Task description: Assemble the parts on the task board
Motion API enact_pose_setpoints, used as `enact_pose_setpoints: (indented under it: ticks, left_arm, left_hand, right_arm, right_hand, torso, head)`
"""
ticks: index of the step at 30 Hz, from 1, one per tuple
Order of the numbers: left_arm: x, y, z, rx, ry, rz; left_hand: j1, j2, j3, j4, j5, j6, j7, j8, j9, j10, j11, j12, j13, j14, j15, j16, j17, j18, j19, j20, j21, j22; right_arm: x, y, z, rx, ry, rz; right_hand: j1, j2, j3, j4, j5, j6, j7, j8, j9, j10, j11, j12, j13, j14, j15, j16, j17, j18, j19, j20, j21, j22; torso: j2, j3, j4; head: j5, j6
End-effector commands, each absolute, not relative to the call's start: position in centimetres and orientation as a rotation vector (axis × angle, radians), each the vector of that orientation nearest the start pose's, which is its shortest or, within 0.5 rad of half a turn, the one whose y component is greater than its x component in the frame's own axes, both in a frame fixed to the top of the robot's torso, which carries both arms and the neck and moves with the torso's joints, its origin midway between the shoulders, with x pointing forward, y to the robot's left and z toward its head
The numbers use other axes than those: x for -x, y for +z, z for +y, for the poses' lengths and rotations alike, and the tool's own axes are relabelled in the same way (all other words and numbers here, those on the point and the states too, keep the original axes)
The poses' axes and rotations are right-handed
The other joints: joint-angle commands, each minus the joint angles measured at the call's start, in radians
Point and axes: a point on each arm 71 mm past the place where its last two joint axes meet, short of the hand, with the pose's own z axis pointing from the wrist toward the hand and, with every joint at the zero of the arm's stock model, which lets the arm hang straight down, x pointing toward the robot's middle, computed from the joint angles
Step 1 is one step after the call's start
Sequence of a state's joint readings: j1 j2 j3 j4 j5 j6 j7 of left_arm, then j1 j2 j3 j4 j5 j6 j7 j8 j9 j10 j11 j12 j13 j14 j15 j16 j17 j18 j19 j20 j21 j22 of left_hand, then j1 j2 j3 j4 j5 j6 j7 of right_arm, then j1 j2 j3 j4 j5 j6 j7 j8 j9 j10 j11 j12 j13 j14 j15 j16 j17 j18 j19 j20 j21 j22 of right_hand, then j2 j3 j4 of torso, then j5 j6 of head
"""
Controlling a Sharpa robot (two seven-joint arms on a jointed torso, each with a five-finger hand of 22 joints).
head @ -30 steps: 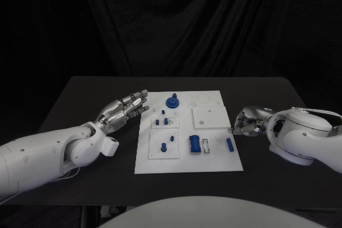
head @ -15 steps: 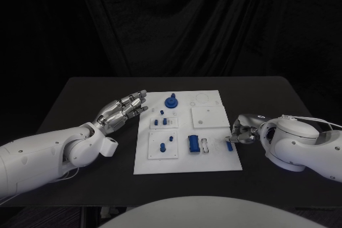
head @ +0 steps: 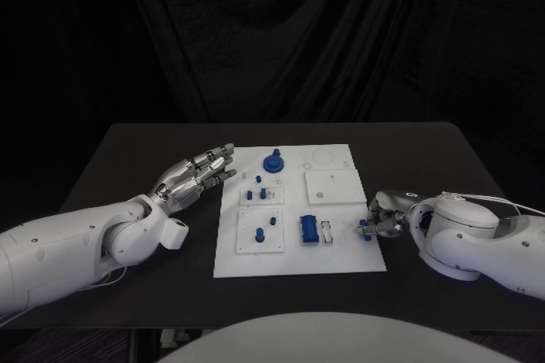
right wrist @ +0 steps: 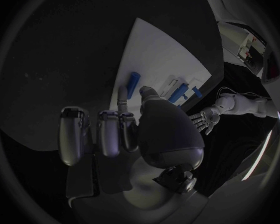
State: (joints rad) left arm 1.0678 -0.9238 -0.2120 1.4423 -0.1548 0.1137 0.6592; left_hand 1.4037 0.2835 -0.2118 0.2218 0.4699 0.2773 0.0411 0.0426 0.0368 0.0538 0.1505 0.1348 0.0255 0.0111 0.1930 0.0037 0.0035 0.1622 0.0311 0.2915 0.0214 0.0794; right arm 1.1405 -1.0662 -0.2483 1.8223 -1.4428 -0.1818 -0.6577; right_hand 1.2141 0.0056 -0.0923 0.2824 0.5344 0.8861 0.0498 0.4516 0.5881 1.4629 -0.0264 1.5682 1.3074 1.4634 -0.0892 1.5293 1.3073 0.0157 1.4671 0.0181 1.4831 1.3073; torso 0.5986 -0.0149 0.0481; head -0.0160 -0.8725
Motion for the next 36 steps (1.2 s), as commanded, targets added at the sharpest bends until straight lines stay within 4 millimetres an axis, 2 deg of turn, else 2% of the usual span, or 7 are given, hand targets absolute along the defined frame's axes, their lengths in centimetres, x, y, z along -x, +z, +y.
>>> enact_pose_setpoints:
  ticks: [1, 12, 17, 20, 22, 26, 36]
  left_arm:
    - [-42.9, -28.1, 25.2, 0.960, -1.832, 1.602]
    - [-42.8, -28.1, 25.3, 0.963, -1.832, 1.607]
    - [-42.8, -28.1, 25.4, 0.965, -1.829, 1.609]
    - [-42.8, -28.2, 25.3, 0.966, -1.829, 1.611]
    - [-42.8, -28.2, 25.3, 0.966, -1.830, 1.612]
    - [-42.8, -28.2, 25.3, 0.966, -1.831, 1.613]
    - [-42.8, -28.2, 25.4, 0.968, -1.825, 1.614]
  left_hand:
    - [0.009, 0.002, 0.002, -0.006, 0.005, -0.001, -0.004, 0.004, 0.000, 0.002, 0.007, 0.002, 0.001, 0.002, -0.003, 0.001, 0.001, 0.010, 0.005, -0.002, 0.004, -0.001]
    - [0.010, 0.003, 0.004, -0.007, 0.006, -0.002, -0.004, 0.003, 0.000, 0.002, 0.008, 0.001, 0.000, 0.002, -0.002, 0.001, 0.001, 0.010, 0.005, -0.001, 0.004, -0.001]
    - [0.011, 0.003, 0.005, -0.008, 0.007, -0.001, -0.003, 0.004, 0.000, 0.002, 0.009, 0.002, 0.001, 0.002, -0.002, 0.001, 0.001, 0.010, 0.006, -0.001, 0.004, -0.001]
    - [0.012, 0.004, 0.006, -0.010, 0.007, 0.000, -0.002, 0.004, 0.000, 0.002, 0.009, 0.003, 0.001, 0.002, -0.002, 0.001, 0.001, 0.010, 0.006, -0.001, 0.004, -0.001]
    - [0.013, 0.004, 0.007, -0.011, 0.008, 0.000, 0.000, 0.004, 0.000, 0.002, 0.009, 0.003, 0.001, 0.002, -0.002, 0.001, 0.001, 0.010, 0.006, -0.001, 0.004, -0.001]
    - [0.014, 0.005, 0.009, -0.012, 0.008, -0.001, 0.002, 0.004, 0.000, 0.003, 0.010, 0.003, 0.001, 0.002, -0.002, 0.002, 0.001, 0.009, 0.006, -0.001, 0.004, -0.001]
    - [0.016, 0.005, 0.012, -0.015, 0.009, -0.001, 0.007, 0.004, 0.000, 0.003, 0.010, 0.004, 0.001, 0.003, -0.001, 0.002, 0.001, 0.009, 0.006, -0.001, 0.004, -0.002]
  right_arm:
    - [-37.6, -27.8, -25.4, -0.044, 0.115, 2.179]
    - [-37.5, -28.7, -24.7, 0.011, 0.104, 2.196]
    - [-37.5, -28.9, -24.6, 0.024, 0.099, 2.197]
    - [-37.6, -28.9, -24.5, 0.026, 0.099, 2.197]
    - [-37.6, -28.9, -24.4, 0.016, 0.109, 2.198]
    - [-37.5, -29.0, -24.4, -0.064, 0.162, 2.212]
    - [-36.9, -27.9, -24.3, -0.403, 0.398, 2.230]
  right_hand:
    - [0.027, -0.001, 0.008, -0.005, 0.022, 0.004, 0.007, -0.018, -0.017, 0.108, 0.008, 0.003, 0.263, 0.082, 0.008, -0.003, 0.124, 0.009, 0.061, 0.011, -0.002, 0.231]
    - [0.108, -0.012, 0.053, -0.041, 0.122, 0.017, 0.009, -0.051, -0.050, 0.108, 0.010, 0.003, 0.263, 0.081, 0.010, -0.004, 0.121, 0.010, 0.058, 0.013, -0.007, 0.229]
    - [0.165, -0.015, 0.098, -0.078, 0.205, 0.015, 0.014, -0.066, -0.064, 0.108, 0.014, 0.003, 0.263, 0.080, 0.012, -0.006, 0.117, 0.011, 0.056, 0.015, -0.010, 0.228]
    - [0.185, -0.018, 0.145, -0.097, 0.145, 0.015, 0.019, -0.076, -0.074, 0.108, 0.018, 0.003, 0.263, 0.080, 0.016, -0.006, 0.118, 0.011, 0.057, 0.018, -0.009, 0.228]
    - [0.199, -0.034, 0.227, -0.119, 0.069, 0.021, 0.023, -0.083, -0.084, 0.108, 0.022, 0.003, 0.263, 0.080, 0.018, -0.005, 0.119, 0.011, 0.057, 0.020, -0.009, 0.229]
    - [0.160, -0.071, 0.322, -0.131, 0.060, 0.037, 0.022, -0.079, -0.088, 0.108, 0.021, 0.003, 0.263, 0.083, 0.019, -0.001, 0.129, 0.008, 0.061, 0.022, 0.000, 0.232]
    - [0.118, -0.091, 0.376, -0.141, 0.055, 0.046, 0.017, -0.067, -0.083, 0.108, 0.017, 0.003, 0.263, 0.086, 0.016, 0.004, 0.142, 0.005, 0.068, 0.020, 0.013, 0.236]
  torso:
    - [0.001, -0.0006, 0.0000]
    - [0.001, -0.0007, 0.0006]
    - [0.001, -0.0004, 0.0001]
    - [0.001, -0.0006, -0.0001]
    - [0.001, -0.0003, 0.0000]
    - [0.000, -0.0005, 0.0008]
    - [0.000, 0.0000, 0.0008]
  head:
    - [0.002, 0.000]
    - [0.012, 0.000]
    - [0.010, 0.000]
    - [0.012, 0.000]
    - [0.013, 0.000]
    - [0.017, 0.000]
    - [0.022, 0.000]
